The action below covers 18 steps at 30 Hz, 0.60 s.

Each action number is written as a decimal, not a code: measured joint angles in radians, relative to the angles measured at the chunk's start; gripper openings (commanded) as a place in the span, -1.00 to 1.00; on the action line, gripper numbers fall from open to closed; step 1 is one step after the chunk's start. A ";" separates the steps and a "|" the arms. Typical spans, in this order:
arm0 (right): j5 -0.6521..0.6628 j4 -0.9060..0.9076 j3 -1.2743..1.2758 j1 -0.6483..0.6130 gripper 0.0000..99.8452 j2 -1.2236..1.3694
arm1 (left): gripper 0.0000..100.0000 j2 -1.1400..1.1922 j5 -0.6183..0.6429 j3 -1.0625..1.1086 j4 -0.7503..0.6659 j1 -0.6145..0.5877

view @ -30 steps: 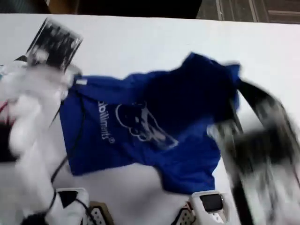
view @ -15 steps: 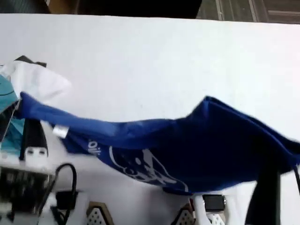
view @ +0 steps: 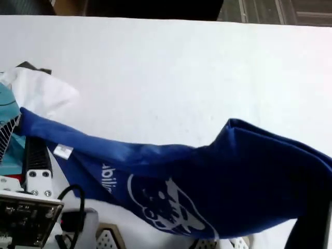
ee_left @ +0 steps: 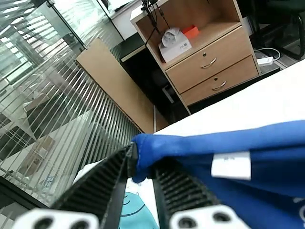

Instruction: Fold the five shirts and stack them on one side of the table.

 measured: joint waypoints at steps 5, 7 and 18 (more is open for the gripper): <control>0.000 0.023 0.041 0.000 -0.96 0.000 | -0.95 -0.002 0.000 0.029 0.000 0.000; 0.000 0.023 0.064 -0.002 -0.96 0.005 | -0.95 -0.003 0.000 0.069 0.000 0.000; 0.000 -0.052 0.397 -0.003 -0.96 0.164 | -0.95 0.000 -0.003 0.531 -0.278 0.000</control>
